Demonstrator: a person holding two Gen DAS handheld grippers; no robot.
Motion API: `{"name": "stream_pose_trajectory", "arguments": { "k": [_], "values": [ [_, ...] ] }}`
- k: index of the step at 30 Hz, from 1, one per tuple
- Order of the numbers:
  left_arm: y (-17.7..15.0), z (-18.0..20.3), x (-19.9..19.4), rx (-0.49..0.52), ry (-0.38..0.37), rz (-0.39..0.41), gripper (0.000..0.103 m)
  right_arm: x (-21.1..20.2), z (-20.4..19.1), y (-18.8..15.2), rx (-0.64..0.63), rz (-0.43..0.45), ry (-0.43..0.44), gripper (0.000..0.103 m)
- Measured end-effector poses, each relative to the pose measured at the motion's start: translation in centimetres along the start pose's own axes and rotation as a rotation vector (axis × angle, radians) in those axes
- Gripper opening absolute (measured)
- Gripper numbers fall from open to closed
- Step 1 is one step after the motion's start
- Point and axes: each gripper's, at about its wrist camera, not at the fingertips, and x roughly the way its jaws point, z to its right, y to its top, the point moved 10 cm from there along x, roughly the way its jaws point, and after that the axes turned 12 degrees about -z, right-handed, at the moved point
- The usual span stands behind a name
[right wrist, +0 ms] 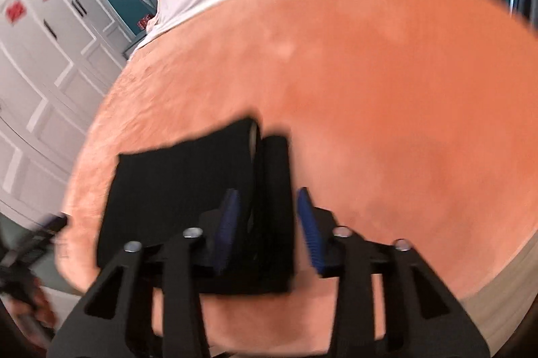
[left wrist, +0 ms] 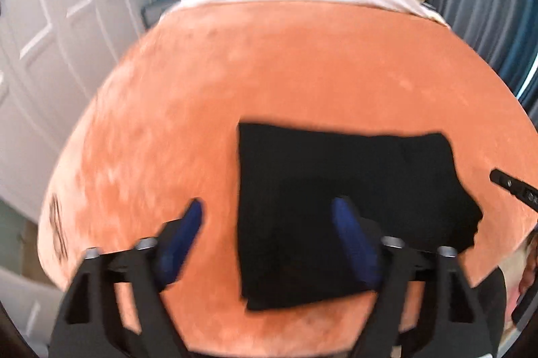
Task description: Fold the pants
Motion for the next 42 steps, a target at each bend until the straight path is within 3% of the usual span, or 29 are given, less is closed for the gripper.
{"name": "stream_pose_trajectory", "arguments": {
  "k": [2,5,6,7,8,11,12,16,21,24,28,32,34,37,38,39,40,42],
  "values": [
    [0.5,1.3,1.5,0.023,0.012,-0.025,0.087,1.3,0.8,2.1,-0.042,0.012,-0.081,0.028],
    [-1.2,2.8,7.2,0.005,0.050,-0.169,0.087,5.4,1.9,1.3,-0.127,-0.080,-0.179,0.024],
    [-1.8,2.8,8.6,-0.015,0.044,-0.216,0.087,6.8,1.0,0.5,-0.165,-0.123,-0.156,0.023],
    [-2.4,2.6,9.7,-0.034,0.030,-0.256,0.087,7.0,-0.2,-0.4,-0.186,-0.142,-0.100,0.011],
    [-3.3,2.3,10.6,-0.060,0.006,-0.281,0.088,6.7,-1.5,-0.8,-0.201,-0.129,-0.078,0.012],
    [-4.1,1.8,10.6,-0.057,0.006,-0.258,0.091,5.4,-5.5,-2.5,-0.260,-0.133,0.101,0.012],
    [-4.1,1.7,10.7,-0.053,0.021,-0.259,0.096,5.6,-6.1,-2.6,-0.273,-0.143,0.114,0.012],
    [-3.9,1.7,11.1,-0.072,0.022,-0.283,0.098,7.3,-5.5,-2.1,-0.278,-0.170,0.087,0.011],
    [-3.4,1.6,11.1,-0.069,0.044,-0.278,0.098,7.5,-4.3,-1.2,-0.198,-0.195,0.166,0.011],
    [-3.2,1.6,11.2,-0.067,0.058,-0.279,0.098,6.9,-3.5,-0.7,-0.192,-0.193,0.149,0.032],
    [-3.1,1.8,11.6,-0.060,0.058,-0.282,0.098,8.8,-3.1,-0.7,-0.194,-0.264,0.173,0.035],
    [-3.0,1.6,11.8,-0.061,0.054,-0.290,0.098,8.8,-4.9,-0.7,-0.264,-0.293,0.206,0.007],
    [-3.1,1.9,11.5,-0.058,0.049,-0.292,0.098,6.6,-6.2,0.0,-0.274,-0.260,0.274,0.007],
    [-3.0,2.0,11.2,-0.052,0.033,-0.285,0.098,3.9,-5.5,0.9,-0.256,-0.195,0.297,0.006],
    [-3.0,2.2,11.3,-0.045,0.029,-0.286,0.098,4.9,-4.4,0.4,-0.240,-0.215,0.275,0.006],
    [-3.0,2.5,11.4,-0.037,0.020,-0.287,0.098,7.9,-2.2,-1.0,-0.223,-0.276,0.193,0.007],
    [-3.0,2.7,11.5,-0.025,0.034,-0.286,0.098,9.7,-1.0,-2.1,-0.191,-0.309,0.195,0.007],
    [-2.8,2.9,11.5,0.001,0.076,-0.271,0.098,8.5,-0.5,-1.4,-0.070,-0.272,0.324,0.008]
  ]
}}
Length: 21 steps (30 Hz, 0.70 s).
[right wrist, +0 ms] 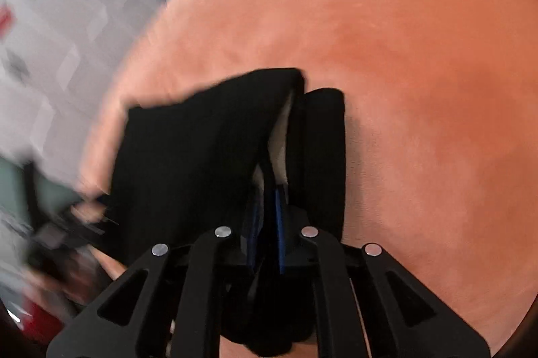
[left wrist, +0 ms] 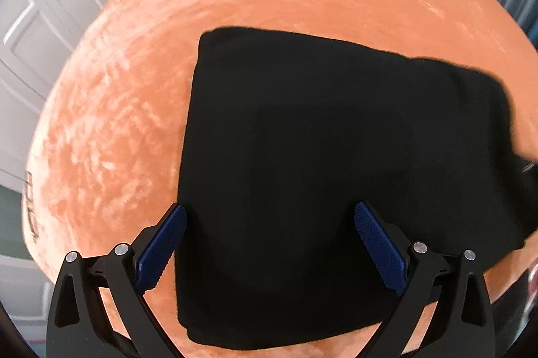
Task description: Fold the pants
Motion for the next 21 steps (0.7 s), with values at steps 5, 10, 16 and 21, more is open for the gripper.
{"name": "stream_pose_trajectory", "arguments": {
  "k": [5,10,16,21],
  "values": [
    [0.1,-0.2,0.0,0.009,0.025,0.017,0.098,-8.0,-2.6,1.1,0.009,0.235,-0.089,0.009],
    [0.2,-0.1,-0.2,-0.015,0.012,0.009,0.098,-3.4,-10.4,0.5,-0.222,0.087,-0.057,0.009],
    [-0.1,-0.2,-0.5,-0.018,-0.006,0.011,0.098,-0.7,-0.8,1.3,0.139,0.117,-0.067,0.000],
    [-0.6,-0.1,-0.5,-0.024,-0.011,0.016,0.098,-2.6,-7.6,2.2,-0.061,0.135,-0.110,0.003]
  ]
}}
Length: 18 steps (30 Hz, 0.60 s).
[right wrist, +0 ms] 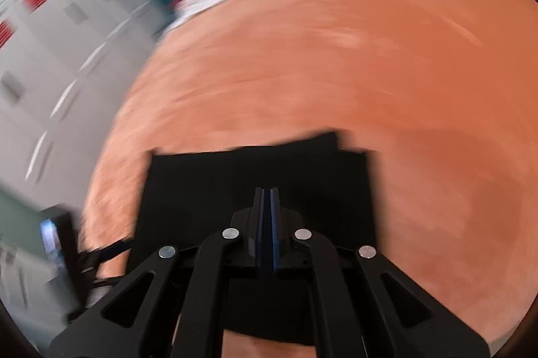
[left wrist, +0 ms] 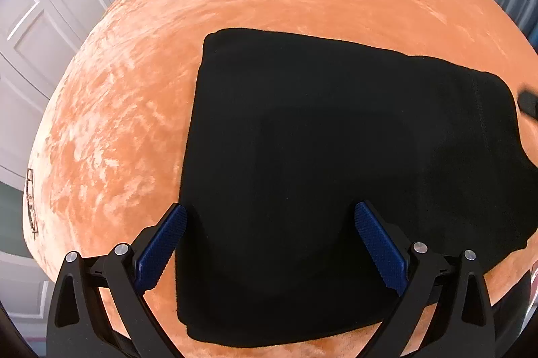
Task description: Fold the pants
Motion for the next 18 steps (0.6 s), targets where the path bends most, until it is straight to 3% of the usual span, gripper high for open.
{"name": "stream_pose_trajectory", "arguments": {
  "k": [3,6,8,10,12,15,17,18],
  "values": [
    [-0.2,0.0,0.0,-0.002,-0.004,-0.006,0.098,2.8,-2.3,1.6,-0.103,-0.055,-0.030,0.003],
    [0.0,-0.1,0.0,0.008,-0.018,-0.007,0.098,6.2,2.1,2.8,-0.047,-0.124,-0.148,0.000],
    [0.0,-0.1,0.0,0.016,-0.011,-0.003,0.098,5.7,4.2,3.4,0.047,-0.089,-0.116,0.000],
    [0.0,-0.1,0.0,0.018,-0.010,0.000,0.098,2.6,5.4,3.7,0.117,0.021,-0.211,0.005],
    [0.0,-0.2,0.1,0.011,-0.022,-0.001,0.098,1.1,3.1,3.6,0.077,0.047,-0.175,0.005],
    [0.0,-0.1,0.0,0.012,-0.026,0.002,0.098,2.3,-1.5,2.4,-0.052,-0.042,-0.074,0.005],
    [0.0,-0.2,0.0,0.013,-0.028,0.006,0.098,4.7,-3.5,1.8,-0.117,-0.103,-0.069,0.005],
    [-0.1,-0.2,-0.1,0.014,-0.030,0.009,0.098,6.7,-3.3,1.8,-0.139,-0.138,-0.123,0.005]
  ]
}}
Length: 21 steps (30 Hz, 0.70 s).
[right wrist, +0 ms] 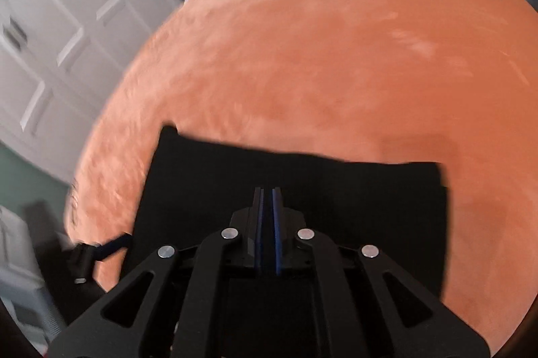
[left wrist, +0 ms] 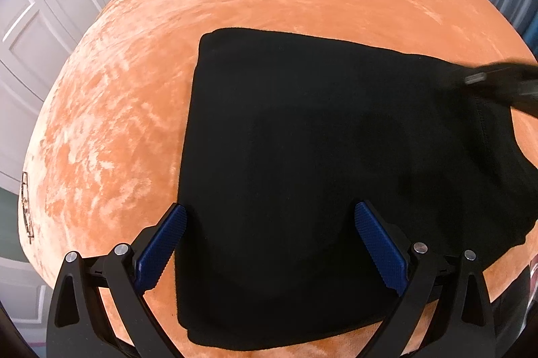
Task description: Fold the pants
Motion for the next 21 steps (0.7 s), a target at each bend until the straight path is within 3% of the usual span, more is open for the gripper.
{"name": "stream_pose_trajectory", "arguments": {
  "k": [1,2,4,6,10,16,18,20,21],
  "values": [
    [0.0,0.0,0.0,0.000,-0.003,0.001,0.098,1.0,0.3,0.3,0.002,-0.019,-0.056,0.001],
    [-0.1,0.0,-0.1,-0.001,-0.005,0.001,0.098,2.0,1.1,0.5,0.010,-0.039,-0.108,0.006],
    [-0.2,-0.2,-0.2,-0.002,-0.017,0.004,0.098,1.2,-0.6,1.6,0.036,-0.008,-0.044,0.007],
    [-0.5,-0.4,-0.4,-0.006,-0.034,0.003,0.098,-0.1,-5.8,2.9,-0.083,0.023,0.060,0.007],
    [-1.6,-0.8,-0.9,-0.002,-0.057,0.002,0.098,2.0,-12.4,4.3,-0.309,-0.086,0.061,0.007],
    [-3.2,-2.3,-0.4,-0.069,-0.156,-0.027,0.098,11.0,-15.4,5.7,-0.448,-0.238,-0.094,0.003],
    [-3.4,-2.7,-0.1,-0.099,-0.206,-0.045,0.098,12.4,-16.6,6.7,-0.470,-0.219,-0.135,0.003],
    [-3.5,-2.7,0.1,-0.109,-0.244,-0.074,0.098,11.2,-17.1,7.6,-0.432,-0.192,-0.098,0.004],
    [-3.6,-2.7,0.0,-0.109,-0.246,-0.077,0.098,8.6,-17.2,8.2,-0.387,-0.117,-0.055,0.007]
  ]
}}
